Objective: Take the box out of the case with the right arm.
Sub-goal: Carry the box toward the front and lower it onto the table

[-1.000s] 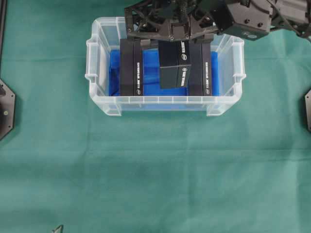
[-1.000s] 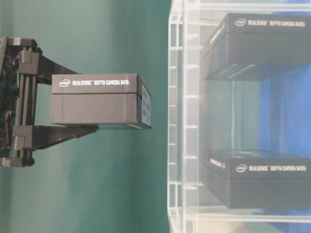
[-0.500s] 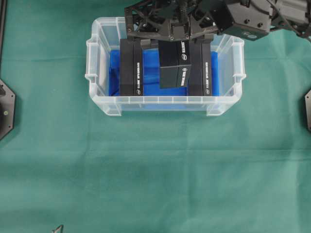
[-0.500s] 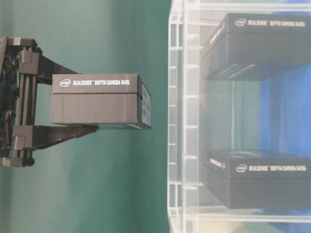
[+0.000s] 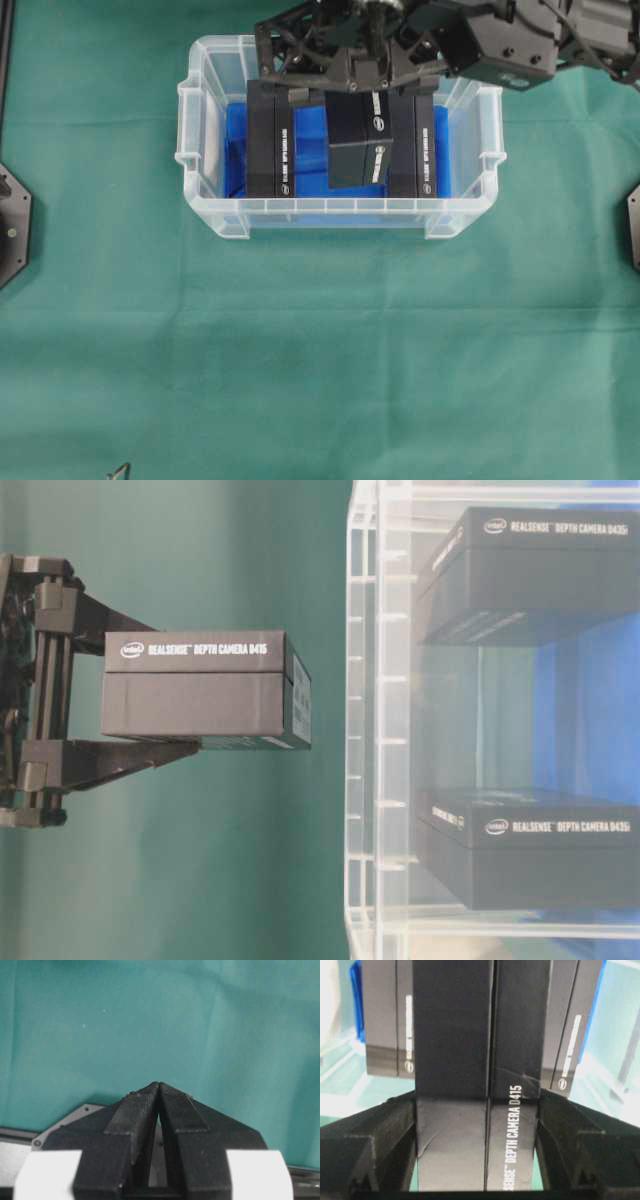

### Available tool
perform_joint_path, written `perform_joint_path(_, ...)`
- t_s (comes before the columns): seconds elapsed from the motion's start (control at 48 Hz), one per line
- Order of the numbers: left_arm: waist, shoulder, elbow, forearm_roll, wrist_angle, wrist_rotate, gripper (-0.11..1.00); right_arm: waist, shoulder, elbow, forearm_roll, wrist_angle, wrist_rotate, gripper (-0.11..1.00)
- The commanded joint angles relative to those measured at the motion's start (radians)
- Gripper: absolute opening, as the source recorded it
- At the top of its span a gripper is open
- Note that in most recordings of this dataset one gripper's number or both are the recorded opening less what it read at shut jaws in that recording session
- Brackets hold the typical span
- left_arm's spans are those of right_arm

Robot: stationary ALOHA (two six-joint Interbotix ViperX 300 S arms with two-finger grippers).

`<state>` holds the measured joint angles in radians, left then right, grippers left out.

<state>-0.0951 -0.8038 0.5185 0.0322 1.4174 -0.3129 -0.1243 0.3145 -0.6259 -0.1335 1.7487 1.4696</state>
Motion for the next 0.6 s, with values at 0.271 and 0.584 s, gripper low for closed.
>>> perform_joint_path(0.271,0.003,0.009,-0.028,0.002,-0.005,0.0,0.02,0.135,-0.054,-0.029,-0.032,0.037,0.127,0.66)
perform_joint_path(0.584,0.002,0.009,-0.028,0.002,-0.005,-0.002,0.02,0.27,-0.052,-0.029,-0.049,0.037,0.265,0.66)
